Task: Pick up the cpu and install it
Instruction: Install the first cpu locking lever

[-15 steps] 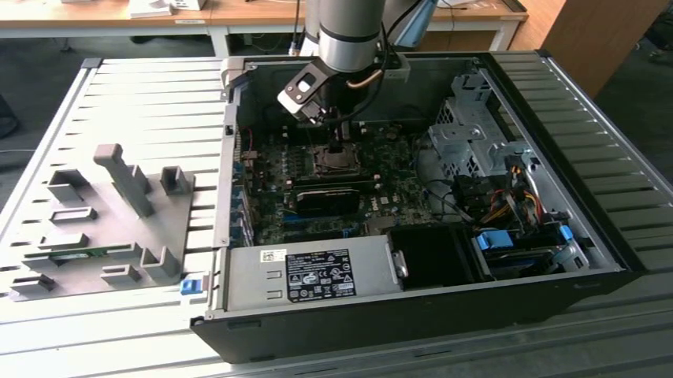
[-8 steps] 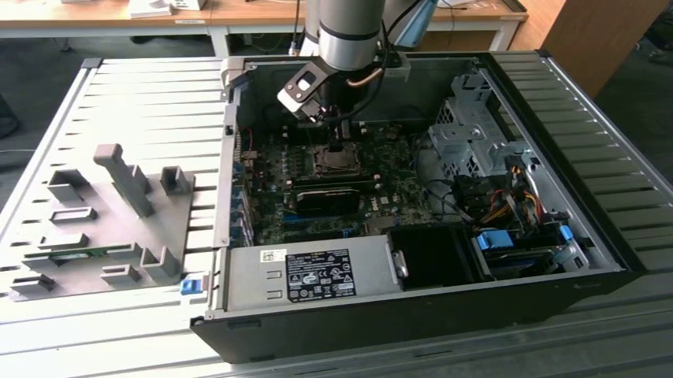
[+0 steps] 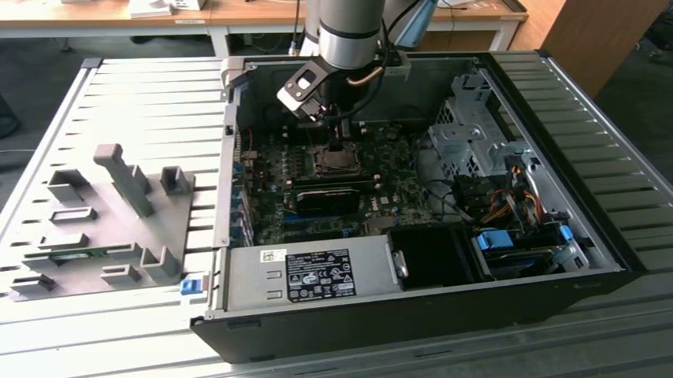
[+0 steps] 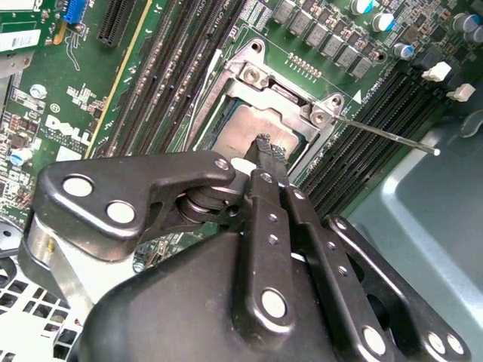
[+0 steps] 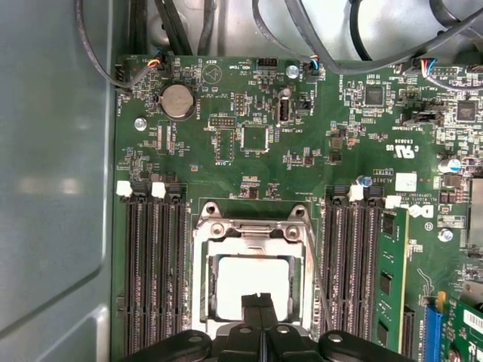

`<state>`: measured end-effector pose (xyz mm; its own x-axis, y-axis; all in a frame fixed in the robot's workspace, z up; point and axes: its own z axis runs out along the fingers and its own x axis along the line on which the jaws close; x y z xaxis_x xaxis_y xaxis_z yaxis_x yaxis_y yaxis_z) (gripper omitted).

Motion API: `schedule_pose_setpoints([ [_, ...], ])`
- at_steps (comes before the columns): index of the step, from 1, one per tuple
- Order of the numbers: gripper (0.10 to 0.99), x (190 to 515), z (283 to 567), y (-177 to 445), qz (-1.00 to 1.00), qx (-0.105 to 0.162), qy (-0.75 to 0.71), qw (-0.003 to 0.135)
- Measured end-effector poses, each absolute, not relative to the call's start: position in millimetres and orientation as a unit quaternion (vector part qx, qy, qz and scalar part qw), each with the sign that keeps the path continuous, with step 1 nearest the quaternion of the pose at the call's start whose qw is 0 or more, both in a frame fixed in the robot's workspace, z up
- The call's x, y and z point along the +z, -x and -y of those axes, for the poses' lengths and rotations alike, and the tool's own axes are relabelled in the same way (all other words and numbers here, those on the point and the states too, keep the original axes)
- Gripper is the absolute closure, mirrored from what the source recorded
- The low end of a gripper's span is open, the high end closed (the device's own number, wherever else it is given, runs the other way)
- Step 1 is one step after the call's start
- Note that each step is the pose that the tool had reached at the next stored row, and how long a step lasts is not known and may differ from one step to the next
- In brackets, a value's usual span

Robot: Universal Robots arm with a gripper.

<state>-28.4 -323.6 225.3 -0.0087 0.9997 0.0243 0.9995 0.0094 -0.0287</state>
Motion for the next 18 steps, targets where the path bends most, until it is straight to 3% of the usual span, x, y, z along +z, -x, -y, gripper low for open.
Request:
schedule_pose_setpoints([
  [18,0.98,254.0,323.5,28.4,0.71,0.001,0.704,0.019],
])
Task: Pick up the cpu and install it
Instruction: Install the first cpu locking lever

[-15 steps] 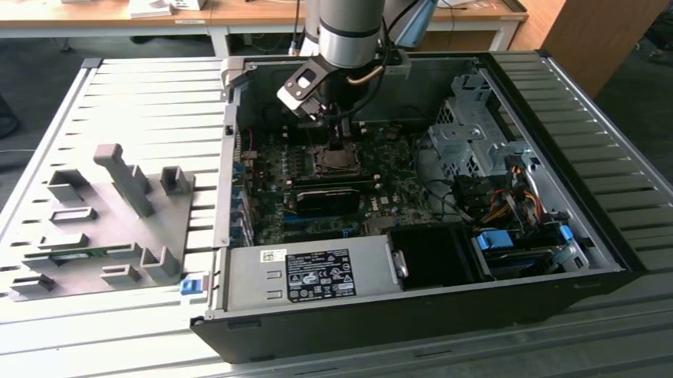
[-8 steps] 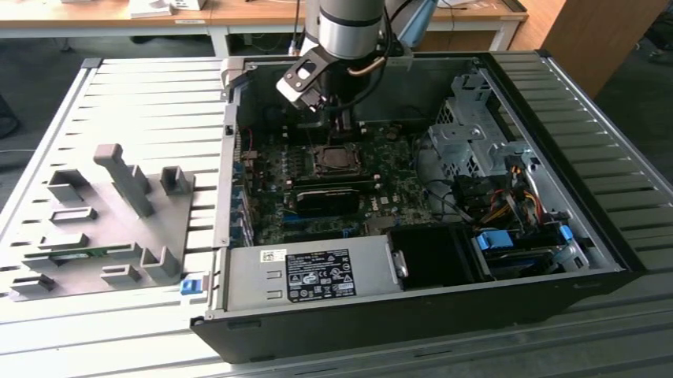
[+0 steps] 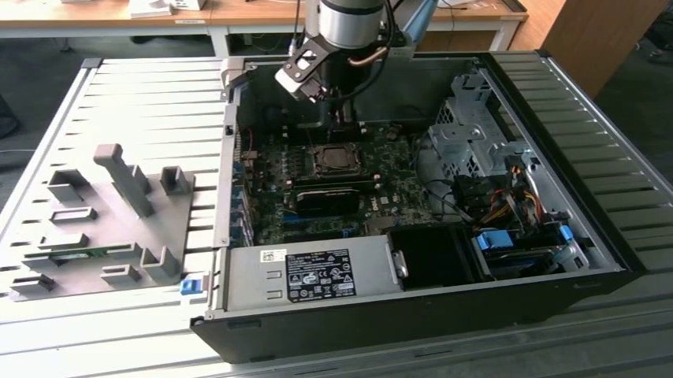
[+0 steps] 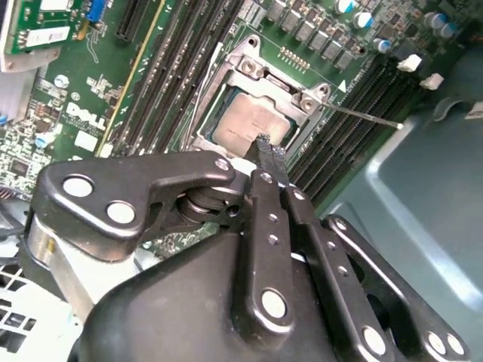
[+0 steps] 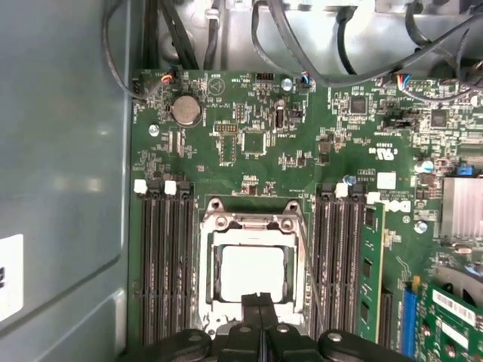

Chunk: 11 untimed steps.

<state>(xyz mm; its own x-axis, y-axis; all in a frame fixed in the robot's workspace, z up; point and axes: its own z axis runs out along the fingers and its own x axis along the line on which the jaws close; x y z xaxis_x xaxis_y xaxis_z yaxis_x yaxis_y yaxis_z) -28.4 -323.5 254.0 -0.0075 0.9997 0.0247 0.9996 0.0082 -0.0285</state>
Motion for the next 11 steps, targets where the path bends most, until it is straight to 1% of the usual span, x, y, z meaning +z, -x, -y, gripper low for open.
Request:
schedule_pose_setpoints([
  [8,0.98,287.6,323.5,28.6,0.71,0.002,0.704,0.019],
  [11,0.98,287.5,323.5,28.7,0.71,0.002,0.704,0.018],
])
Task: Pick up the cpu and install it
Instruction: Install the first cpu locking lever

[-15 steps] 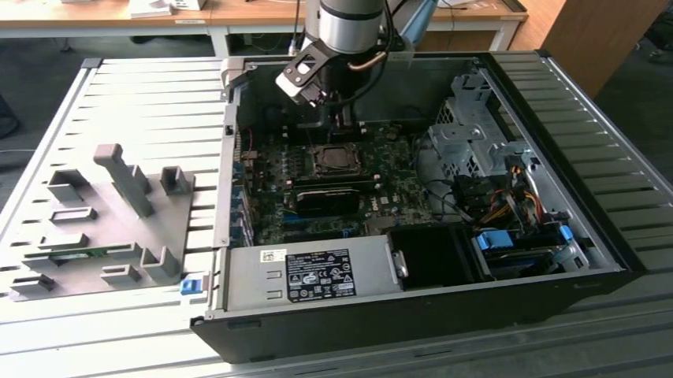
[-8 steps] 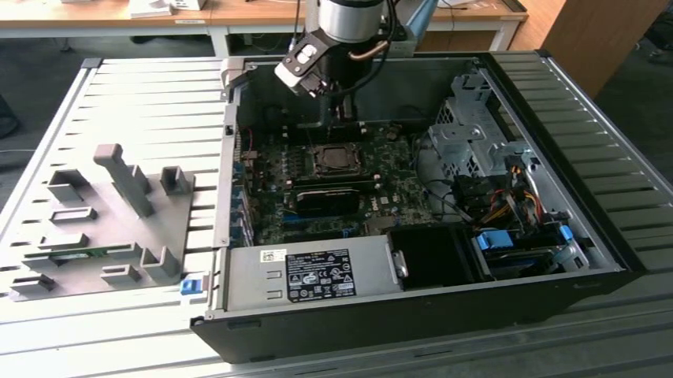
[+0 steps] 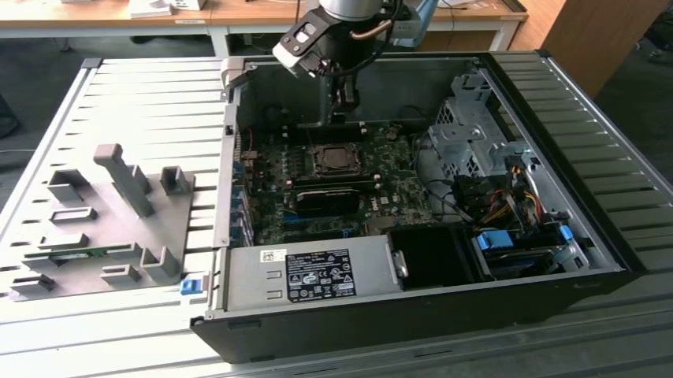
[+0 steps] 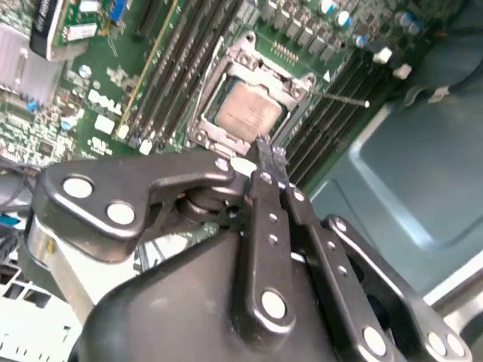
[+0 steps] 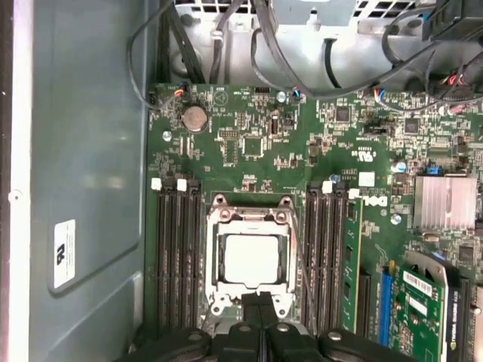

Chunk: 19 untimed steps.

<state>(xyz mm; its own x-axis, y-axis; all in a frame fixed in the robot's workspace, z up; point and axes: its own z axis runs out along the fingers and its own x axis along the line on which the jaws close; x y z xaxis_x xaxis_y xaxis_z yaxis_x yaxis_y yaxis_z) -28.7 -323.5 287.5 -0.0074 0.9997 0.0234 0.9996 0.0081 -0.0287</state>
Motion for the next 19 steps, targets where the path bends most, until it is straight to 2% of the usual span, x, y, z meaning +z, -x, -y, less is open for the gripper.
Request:
schedule_pose_setpoints([
  [19,0.98,286.4,323.5,28.6,0.799,0.006,0.601,0.019],
])
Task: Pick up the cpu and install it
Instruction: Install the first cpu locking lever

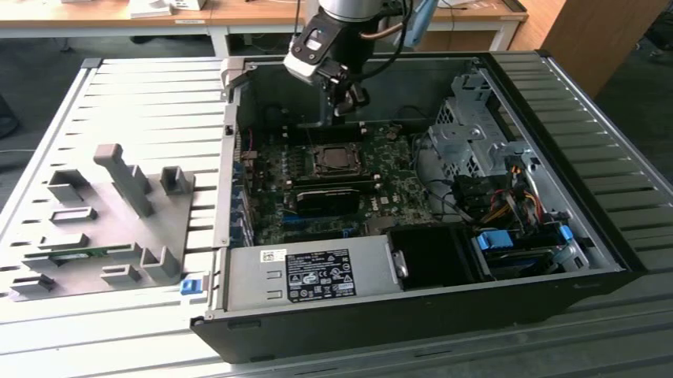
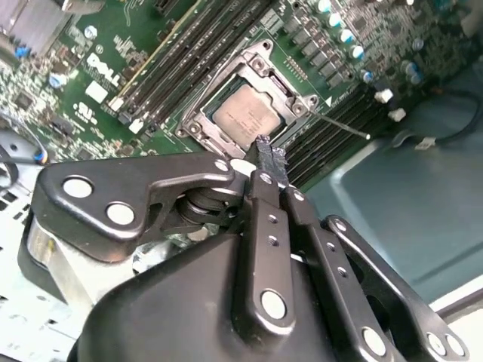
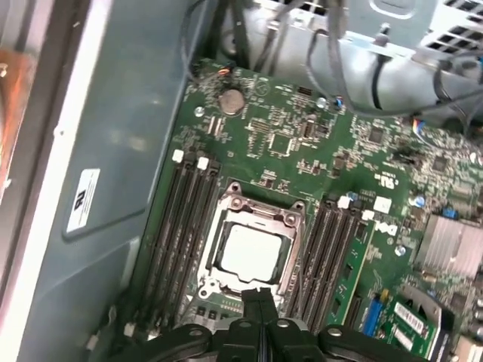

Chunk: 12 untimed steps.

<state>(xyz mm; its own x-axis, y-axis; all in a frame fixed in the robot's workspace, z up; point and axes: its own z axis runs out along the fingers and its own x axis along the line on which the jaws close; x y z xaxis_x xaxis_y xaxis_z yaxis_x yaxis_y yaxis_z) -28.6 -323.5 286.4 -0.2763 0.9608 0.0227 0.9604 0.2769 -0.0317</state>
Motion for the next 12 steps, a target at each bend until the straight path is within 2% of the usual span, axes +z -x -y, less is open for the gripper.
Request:
schedule_pose_setpoints([
  [12,0.98,286.1,323.5,28.6,0.845,0.007,0.534,0.018],
])
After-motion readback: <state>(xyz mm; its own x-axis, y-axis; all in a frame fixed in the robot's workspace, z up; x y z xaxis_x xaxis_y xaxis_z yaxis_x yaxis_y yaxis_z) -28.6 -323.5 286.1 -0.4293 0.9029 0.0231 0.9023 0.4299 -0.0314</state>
